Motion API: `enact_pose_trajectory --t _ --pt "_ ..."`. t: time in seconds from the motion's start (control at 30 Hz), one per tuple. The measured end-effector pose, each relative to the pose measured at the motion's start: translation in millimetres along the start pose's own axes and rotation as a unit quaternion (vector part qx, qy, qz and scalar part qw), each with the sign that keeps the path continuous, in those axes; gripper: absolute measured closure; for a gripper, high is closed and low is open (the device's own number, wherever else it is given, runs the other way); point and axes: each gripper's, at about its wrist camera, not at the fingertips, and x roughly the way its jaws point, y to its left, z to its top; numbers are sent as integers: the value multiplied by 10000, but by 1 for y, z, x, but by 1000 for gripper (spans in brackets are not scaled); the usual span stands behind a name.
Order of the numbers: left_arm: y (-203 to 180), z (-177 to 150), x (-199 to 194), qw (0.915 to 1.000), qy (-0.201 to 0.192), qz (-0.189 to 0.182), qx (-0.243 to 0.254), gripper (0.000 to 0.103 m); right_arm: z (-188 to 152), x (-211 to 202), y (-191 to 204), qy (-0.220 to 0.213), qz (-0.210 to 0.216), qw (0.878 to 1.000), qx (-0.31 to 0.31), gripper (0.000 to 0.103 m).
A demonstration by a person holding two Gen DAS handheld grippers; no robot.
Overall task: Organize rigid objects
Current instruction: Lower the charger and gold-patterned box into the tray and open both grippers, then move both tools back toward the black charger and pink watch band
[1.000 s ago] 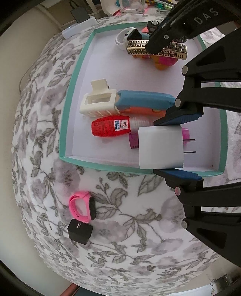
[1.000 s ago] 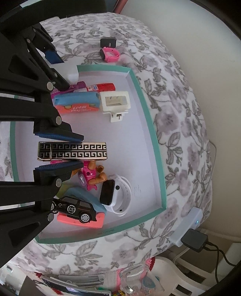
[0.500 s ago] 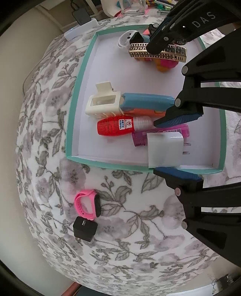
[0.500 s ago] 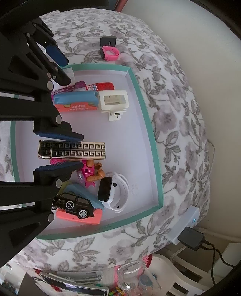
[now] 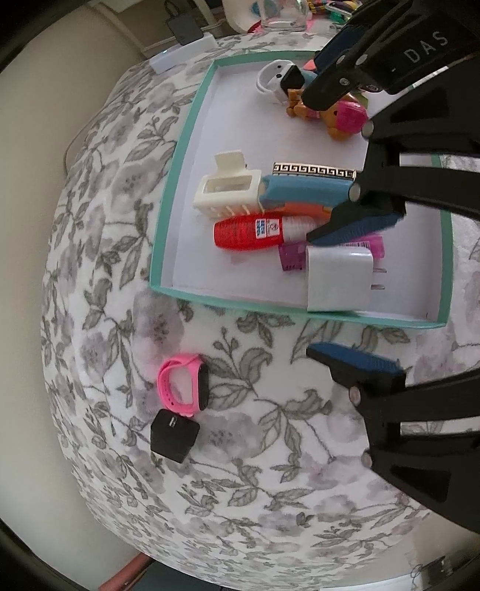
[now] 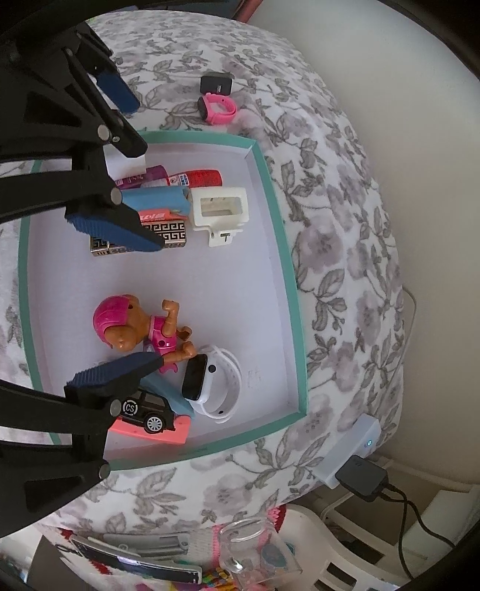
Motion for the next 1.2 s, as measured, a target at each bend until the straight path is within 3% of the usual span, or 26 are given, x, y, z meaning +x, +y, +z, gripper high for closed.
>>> enact_pose_trajectory --t 0.13,0.27,0.37,0.47,0.77,1.2 --pt "7 3 -1 9999 -29 46 -109 24 0 1 1 -16 -30 10000 -40 27" --pt "16 6 1 9996 -18 156 -239 24 0 1 2 -31 -62 9999 -93 24" --pt "23 7 4 9990 22 254 -368 22 1 1 3 -57 -98 9999 -115 13" --pt "32 8 7 9983 50 326 -491 4 1 0 3 -89 -112 9998 -126 11" --pt "47 15 7 9963 -104 422 -745 3 2 2 4 -119 -108 9998 -128 1" --pt "56 19 5 9950 -271 454 -847 2 3 3 10 -131 -98 9997 -167 0"
